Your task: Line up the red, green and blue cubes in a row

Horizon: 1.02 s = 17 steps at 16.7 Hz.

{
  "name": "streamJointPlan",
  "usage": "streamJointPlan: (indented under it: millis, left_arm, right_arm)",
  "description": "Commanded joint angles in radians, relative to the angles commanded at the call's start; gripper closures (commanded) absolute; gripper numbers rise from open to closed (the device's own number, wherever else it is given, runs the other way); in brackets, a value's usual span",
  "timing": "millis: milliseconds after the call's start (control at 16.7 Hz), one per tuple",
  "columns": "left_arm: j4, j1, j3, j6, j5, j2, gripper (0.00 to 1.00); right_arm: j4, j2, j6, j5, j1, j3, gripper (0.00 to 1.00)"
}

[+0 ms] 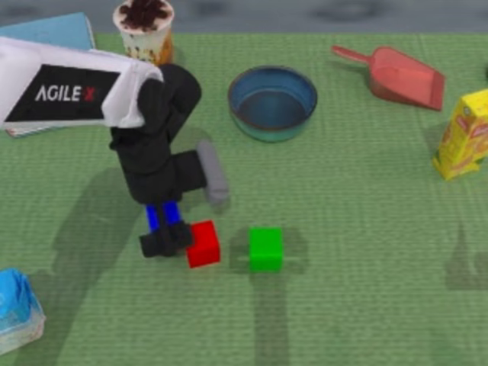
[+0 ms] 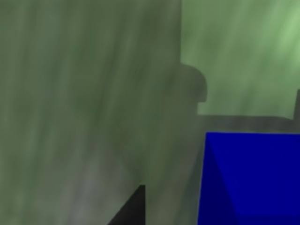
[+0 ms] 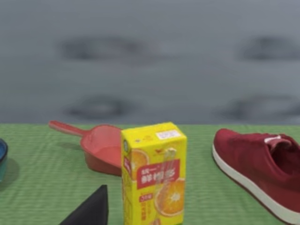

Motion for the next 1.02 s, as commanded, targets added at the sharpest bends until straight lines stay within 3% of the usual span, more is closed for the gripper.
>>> streamJointPlan:
  millis: [300, 1020]
  left_arm:
    - [0.0, 0.0, 0.0, 0.0, 0.0, 0.0, 0.98]
    - [-0.072, -0.003, 0.034, -0.011, 0.019, -0.053, 1.0]
  right_arm:
    - [0.0, 0.0, 0.0, 0.0, 0.0, 0.0, 0.0]
    - [0.0, 0.0, 0.0, 0.0, 0.0, 0.0, 0.0]
